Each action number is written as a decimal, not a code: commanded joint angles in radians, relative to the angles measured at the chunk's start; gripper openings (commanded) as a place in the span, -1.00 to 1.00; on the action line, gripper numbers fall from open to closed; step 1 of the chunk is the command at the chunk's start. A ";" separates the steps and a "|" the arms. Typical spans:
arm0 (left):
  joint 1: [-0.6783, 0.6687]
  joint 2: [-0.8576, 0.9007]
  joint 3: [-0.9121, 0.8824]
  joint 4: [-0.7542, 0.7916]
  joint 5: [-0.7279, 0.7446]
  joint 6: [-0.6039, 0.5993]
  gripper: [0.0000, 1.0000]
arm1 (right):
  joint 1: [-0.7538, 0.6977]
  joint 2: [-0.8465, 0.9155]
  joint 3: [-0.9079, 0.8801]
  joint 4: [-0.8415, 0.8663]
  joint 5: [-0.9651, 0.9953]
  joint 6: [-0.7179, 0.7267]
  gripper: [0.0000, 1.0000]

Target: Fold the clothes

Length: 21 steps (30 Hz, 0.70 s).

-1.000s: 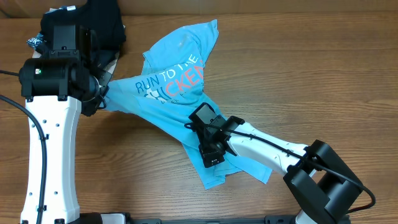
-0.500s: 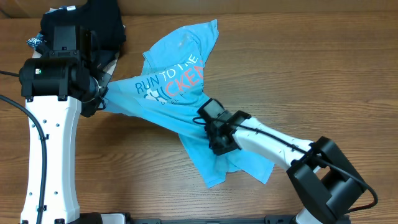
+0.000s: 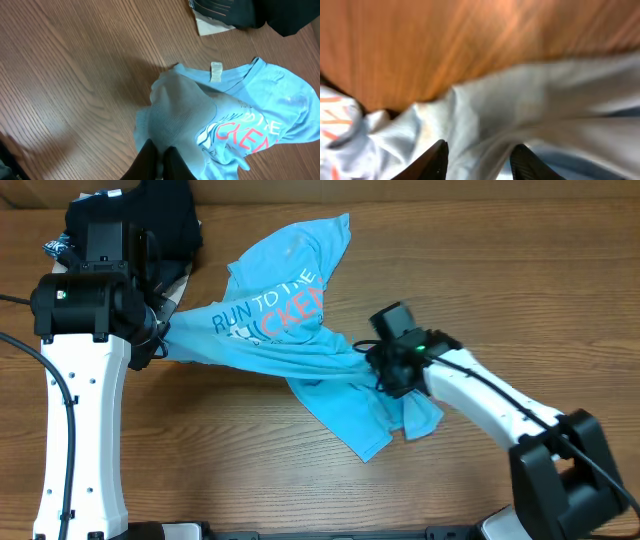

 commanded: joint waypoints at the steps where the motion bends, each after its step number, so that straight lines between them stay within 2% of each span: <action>1: 0.005 -0.023 0.027 0.000 -0.043 0.011 -0.86 | -0.046 -0.050 0.023 0.002 0.014 -0.174 -0.13; 11: 0.005 -0.023 0.027 -0.004 -0.043 0.012 -0.85 | -0.066 -0.050 0.022 -0.002 0.031 -0.198 -0.14; 13: 0.005 -0.023 0.027 -0.008 -0.043 0.012 -0.85 | -0.081 -0.050 0.022 -0.002 0.026 -0.214 -0.11; 15: 0.005 -0.023 0.027 -0.012 -0.043 0.012 -0.85 | -0.094 -0.050 0.022 -0.006 -0.014 -0.224 0.04; 21: 0.005 -0.023 0.027 -0.017 -0.043 0.014 -0.85 | -0.181 -0.092 0.022 -0.146 -0.026 -0.168 0.04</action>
